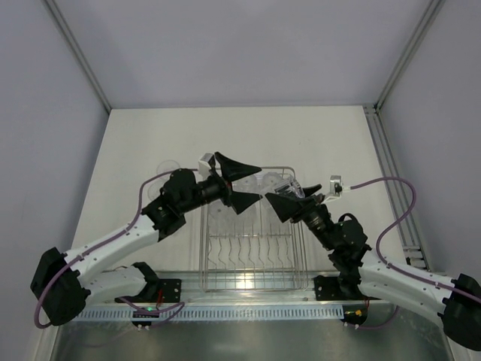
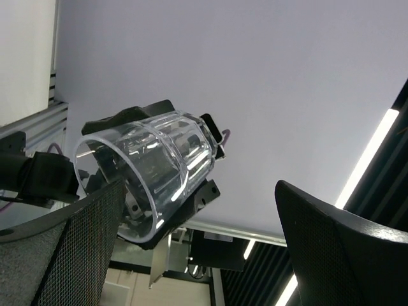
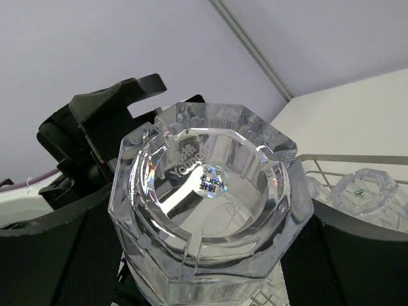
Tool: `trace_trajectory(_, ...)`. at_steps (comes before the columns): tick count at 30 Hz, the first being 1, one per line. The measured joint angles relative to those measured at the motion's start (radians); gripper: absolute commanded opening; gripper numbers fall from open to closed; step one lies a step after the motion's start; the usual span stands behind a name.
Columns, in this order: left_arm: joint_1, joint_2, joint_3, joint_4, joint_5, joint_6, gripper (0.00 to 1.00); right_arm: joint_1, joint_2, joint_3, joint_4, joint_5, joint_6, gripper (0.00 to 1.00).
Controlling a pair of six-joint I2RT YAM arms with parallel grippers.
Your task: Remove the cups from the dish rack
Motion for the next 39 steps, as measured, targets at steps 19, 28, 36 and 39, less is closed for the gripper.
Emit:
trace_trajectory(19, -0.064, 0.148, 0.066, 0.135, 0.047, -0.062, 0.48, -0.009, 0.196, 0.006, 0.257, -0.113, -0.004, 0.05)
trace_trajectory(28, -0.079, 0.148, 0.055, 0.141, 0.051, -0.088, 0.18, -0.023, 0.175, 0.01, 0.272, -0.153, -0.006, 0.07)
trace_trajectory(36, -0.089, 0.164, 0.054, 0.198, 0.058, -0.113, 0.01, -0.029, 0.115, 0.01, 0.224, -0.166, -0.009, 0.65)
trace_trajectory(39, -0.091, 0.172, 0.05, 0.214, 0.06, -0.121, 0.0, -0.028, 0.068, 0.01, 0.163, -0.156, -0.011, 0.81)
